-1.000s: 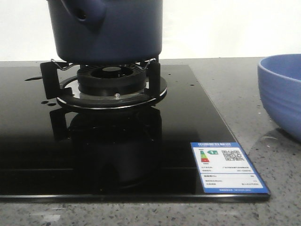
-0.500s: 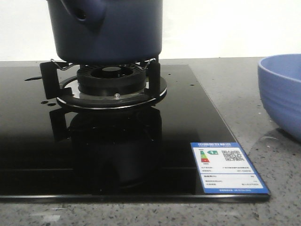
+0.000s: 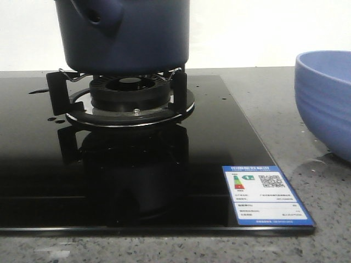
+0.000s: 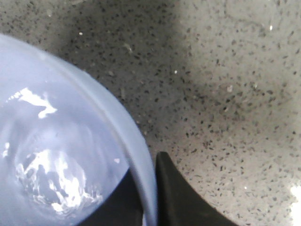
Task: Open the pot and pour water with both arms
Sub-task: 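Grasp the light blue bowl rim with the right gripper and lift it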
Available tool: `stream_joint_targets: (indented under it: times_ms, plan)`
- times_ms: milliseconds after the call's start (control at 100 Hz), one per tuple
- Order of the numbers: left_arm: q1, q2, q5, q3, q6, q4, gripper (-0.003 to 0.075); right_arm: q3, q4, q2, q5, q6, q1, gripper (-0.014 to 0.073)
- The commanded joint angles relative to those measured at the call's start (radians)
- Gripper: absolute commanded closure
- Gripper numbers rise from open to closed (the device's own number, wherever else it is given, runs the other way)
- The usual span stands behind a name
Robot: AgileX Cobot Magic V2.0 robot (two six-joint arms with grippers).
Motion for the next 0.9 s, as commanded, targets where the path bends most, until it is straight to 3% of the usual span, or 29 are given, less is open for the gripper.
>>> stream_joint_targets:
  times_ms: [0, 420, 890]
  plan:
    - [-0.007, -0.006, -0.012, -0.035, -0.010, -0.050, 0.0531, -0.066, 0.029, -0.011, -0.021, -0.005, -0.002, 0.0662]
    - [-0.007, -0.005, -0.043, -0.035, -0.010, -0.050, 0.0531, -0.523, 0.029, 0.094, 0.187, -0.016, 0.020, 0.0652]
    - [-0.007, -0.005, -0.049, -0.035, -0.010, -0.050, 0.0531, -1.188, 0.041, 0.528, 0.352, 0.009, 0.288, 0.0652]
